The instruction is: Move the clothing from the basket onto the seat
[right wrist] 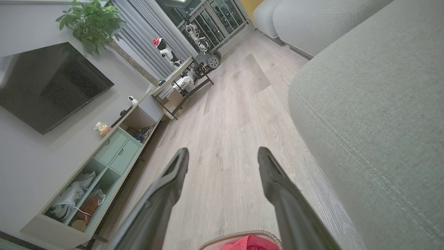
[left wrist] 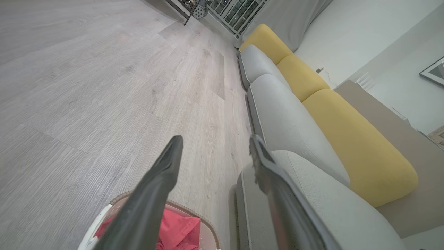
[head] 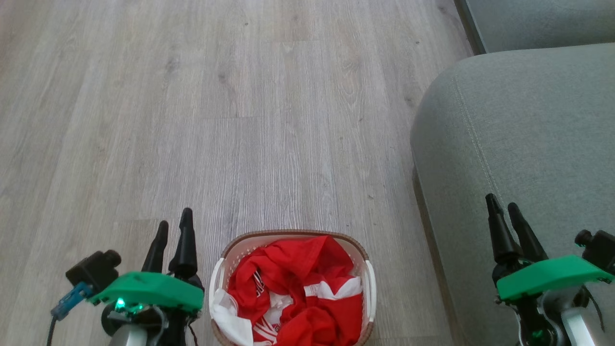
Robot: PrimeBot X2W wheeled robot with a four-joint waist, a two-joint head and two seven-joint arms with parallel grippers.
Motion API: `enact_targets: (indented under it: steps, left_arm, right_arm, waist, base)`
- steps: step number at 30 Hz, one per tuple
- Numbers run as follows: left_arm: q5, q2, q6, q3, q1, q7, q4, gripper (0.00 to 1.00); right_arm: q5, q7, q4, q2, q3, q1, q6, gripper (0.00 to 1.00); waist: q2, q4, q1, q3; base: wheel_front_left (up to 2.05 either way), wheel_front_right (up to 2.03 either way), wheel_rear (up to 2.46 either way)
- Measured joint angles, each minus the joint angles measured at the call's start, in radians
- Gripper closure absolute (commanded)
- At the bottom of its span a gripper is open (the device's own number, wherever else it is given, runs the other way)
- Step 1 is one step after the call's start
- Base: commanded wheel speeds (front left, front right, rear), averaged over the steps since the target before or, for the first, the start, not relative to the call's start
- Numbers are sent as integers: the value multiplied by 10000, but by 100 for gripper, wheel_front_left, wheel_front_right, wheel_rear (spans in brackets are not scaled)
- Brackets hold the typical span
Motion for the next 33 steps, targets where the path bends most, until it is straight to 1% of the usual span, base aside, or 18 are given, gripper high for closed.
enact_targets:
  steps: [17,25,33]
  left_arm:
    - [1942,8,353,-512,-43,-499,-171,0]
    - [2727,13,451,-623,-113,-677,-297,0]
    - [3770,25,629,-882,-211,-941,-502,0]
  right_arm:
    - [-1664,-472,-178,-215,224,-13,0,0]
    - [-2339,-721,-299,-314,305,-79,0,0]
    - [-3212,-966,-472,-412,416,-204,0,0]
  waist:
    - [0,-37,0,32]
    - [0,-39,0,51]
    - [0,-41,0,105]
  base:
    - [0,0,0]
    - [0,0,0]
    - [0,0,0]
